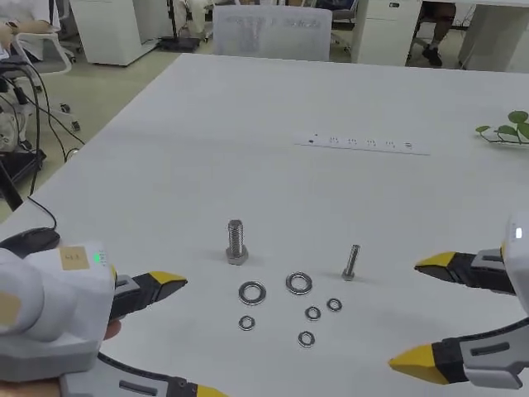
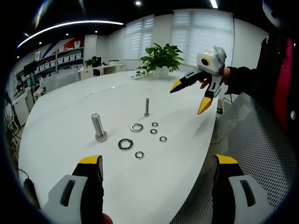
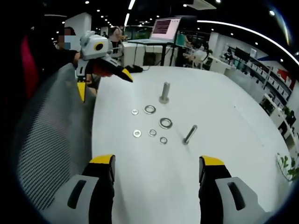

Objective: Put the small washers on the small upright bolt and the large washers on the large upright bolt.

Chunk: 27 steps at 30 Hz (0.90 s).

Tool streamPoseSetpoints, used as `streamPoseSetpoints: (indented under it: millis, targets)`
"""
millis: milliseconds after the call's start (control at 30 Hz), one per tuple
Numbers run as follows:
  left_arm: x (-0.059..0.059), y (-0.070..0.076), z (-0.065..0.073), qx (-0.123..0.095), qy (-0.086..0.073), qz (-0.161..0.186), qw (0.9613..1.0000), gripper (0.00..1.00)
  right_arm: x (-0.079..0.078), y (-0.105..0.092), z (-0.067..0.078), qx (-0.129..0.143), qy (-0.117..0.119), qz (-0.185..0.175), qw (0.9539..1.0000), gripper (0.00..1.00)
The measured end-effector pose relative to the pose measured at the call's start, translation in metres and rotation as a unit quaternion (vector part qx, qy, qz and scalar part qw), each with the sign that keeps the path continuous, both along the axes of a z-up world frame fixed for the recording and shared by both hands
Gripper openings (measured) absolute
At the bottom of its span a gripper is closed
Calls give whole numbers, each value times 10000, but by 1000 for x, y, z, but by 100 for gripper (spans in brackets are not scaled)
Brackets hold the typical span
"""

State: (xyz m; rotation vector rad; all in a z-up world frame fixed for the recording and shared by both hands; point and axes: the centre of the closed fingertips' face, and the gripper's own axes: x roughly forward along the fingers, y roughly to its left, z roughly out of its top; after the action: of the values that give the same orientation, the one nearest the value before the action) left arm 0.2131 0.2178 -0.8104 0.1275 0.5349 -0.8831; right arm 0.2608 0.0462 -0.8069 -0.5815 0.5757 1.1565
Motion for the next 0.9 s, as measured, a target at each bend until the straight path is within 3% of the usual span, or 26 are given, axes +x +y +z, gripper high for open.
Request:
streamPoseSetpoints:
  millis: [900]
  targets:
    - [0, -2, 1, 51, 30, -46, 10000, 97, 0, -3, -3, -92, 6, 4, 10000, 71]
